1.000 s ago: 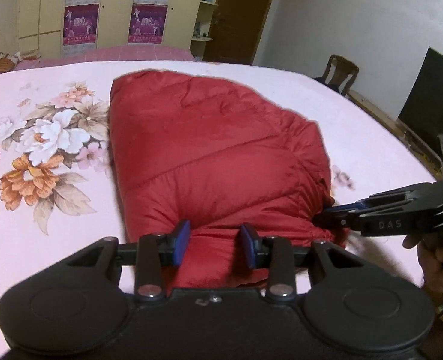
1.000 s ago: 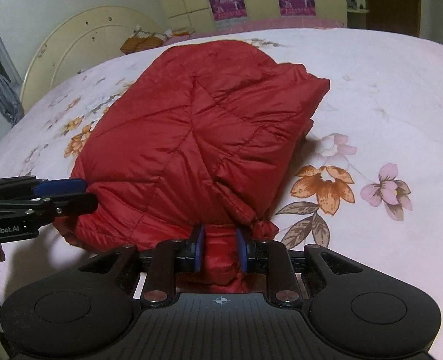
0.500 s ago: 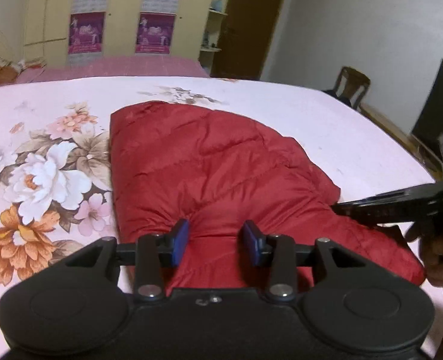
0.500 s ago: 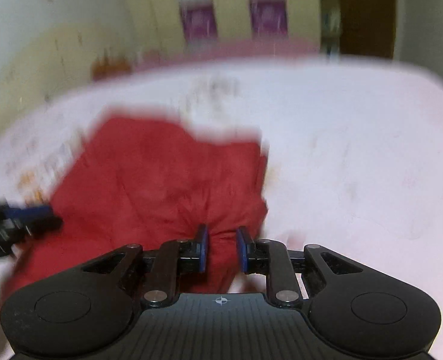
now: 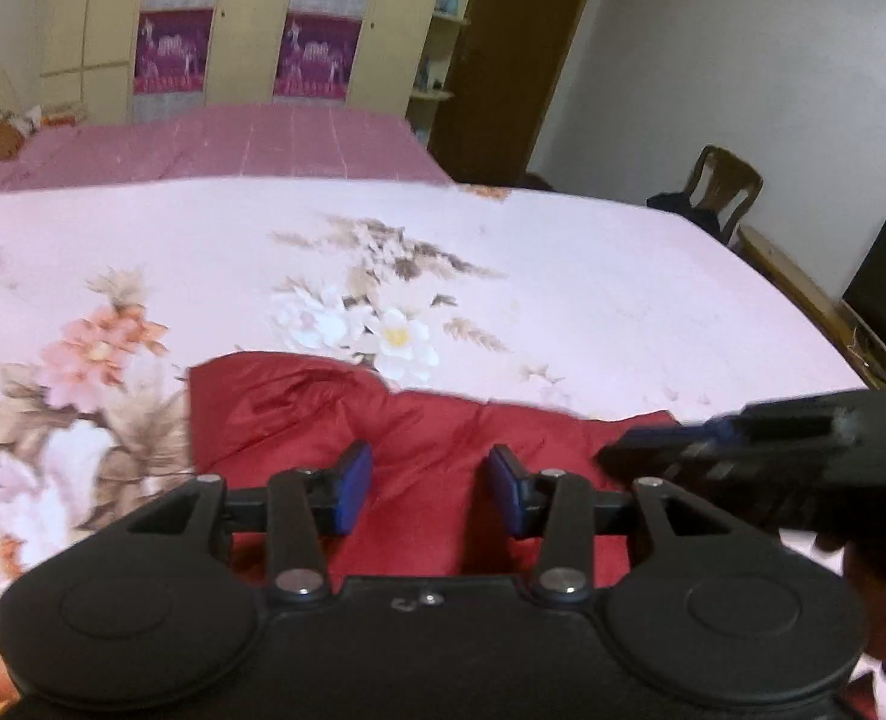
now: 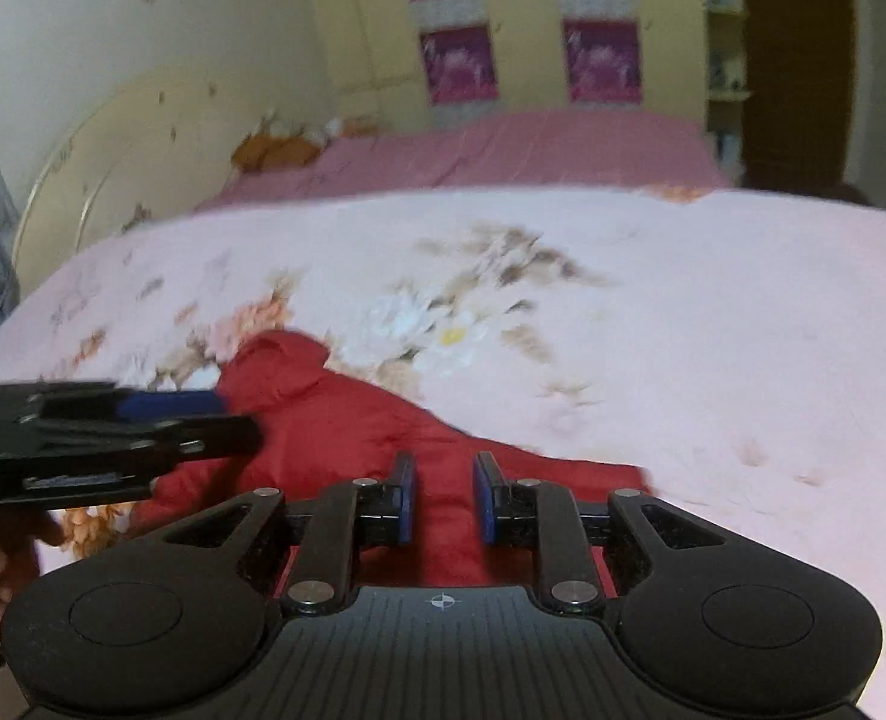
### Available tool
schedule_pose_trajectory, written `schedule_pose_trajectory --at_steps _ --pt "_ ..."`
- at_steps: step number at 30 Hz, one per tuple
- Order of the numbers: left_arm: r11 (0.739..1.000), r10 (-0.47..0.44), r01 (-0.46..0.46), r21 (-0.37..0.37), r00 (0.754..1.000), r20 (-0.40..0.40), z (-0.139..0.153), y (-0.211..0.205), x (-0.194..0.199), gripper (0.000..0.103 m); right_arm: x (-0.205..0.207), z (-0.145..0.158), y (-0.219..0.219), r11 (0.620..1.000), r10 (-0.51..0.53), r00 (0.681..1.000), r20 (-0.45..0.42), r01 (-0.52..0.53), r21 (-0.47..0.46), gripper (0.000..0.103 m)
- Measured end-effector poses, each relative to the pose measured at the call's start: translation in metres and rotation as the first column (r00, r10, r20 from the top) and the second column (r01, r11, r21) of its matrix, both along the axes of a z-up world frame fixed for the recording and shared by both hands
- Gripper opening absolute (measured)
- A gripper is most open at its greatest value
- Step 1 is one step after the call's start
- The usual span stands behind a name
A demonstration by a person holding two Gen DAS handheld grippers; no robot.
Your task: Fold large clothes
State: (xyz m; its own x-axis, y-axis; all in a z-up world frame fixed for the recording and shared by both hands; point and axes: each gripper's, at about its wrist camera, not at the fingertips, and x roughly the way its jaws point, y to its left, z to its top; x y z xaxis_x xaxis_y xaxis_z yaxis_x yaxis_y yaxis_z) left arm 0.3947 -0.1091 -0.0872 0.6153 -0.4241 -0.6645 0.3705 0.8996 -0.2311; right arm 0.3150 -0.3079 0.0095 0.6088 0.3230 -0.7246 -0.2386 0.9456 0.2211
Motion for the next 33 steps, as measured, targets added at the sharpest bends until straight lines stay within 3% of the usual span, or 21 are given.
schedule_pose_trajectory --at_steps 7,11,12,13,15,21,29,33 --pt "0.999 -0.015 0.017 0.036 0.999 -0.047 -0.015 -0.011 0.013 0.042 0.015 -0.04 -0.012 0.999 -0.047 0.995 -0.093 0.049 0.022 0.022" --pt "0.997 -0.023 0.024 0.079 1.0 -0.017 0.003 -0.009 -0.004 0.045 0.006 -0.023 -0.017 0.998 -0.055 0.997 -0.057 0.057 0.027 0.022" --pt "0.996 -0.022 0.022 0.088 1.0 -0.008 0.008 -0.008 -0.012 0.052 -0.005 -0.013 -0.021 0.998 -0.05 0.999 -0.023 0.05 0.035 0.022" --pt "0.995 -0.014 0.014 0.103 1.0 0.0 0.012 -0.007 -0.021 0.066 -0.016 -0.004 -0.025 0.998 -0.045 0.999 0.003 0.044 0.045 0.022" --pt "0.99 -0.005 -0.001 0.144 0.999 0.043 0.018 -0.007 -0.041 0.072 -0.038 0.01 -0.03 0.997 -0.031 0.999 0.036 0.029 0.065 0.022" --pt "0.992 -0.004 0.0 0.123 0.999 0.038 0.025 -0.003 -0.089 0.054 -0.089 0.016 -0.031 0.997 0.029 0.999 0.037 -0.032 0.072 0.022" --pt "0.985 0.012 -0.015 0.174 1.0 0.02 -0.001 -0.014 -0.093 0.054 -0.077 -0.028 -0.024 0.999 0.013 0.999 -0.035 -0.011 0.051 0.021" --pt "0.99 0.016 -0.023 0.143 0.999 0.051 0.02 -0.006 -0.116 0.053 -0.097 -0.003 -0.032 0.998 0.022 1.0 0.019 -0.023 0.056 0.022"
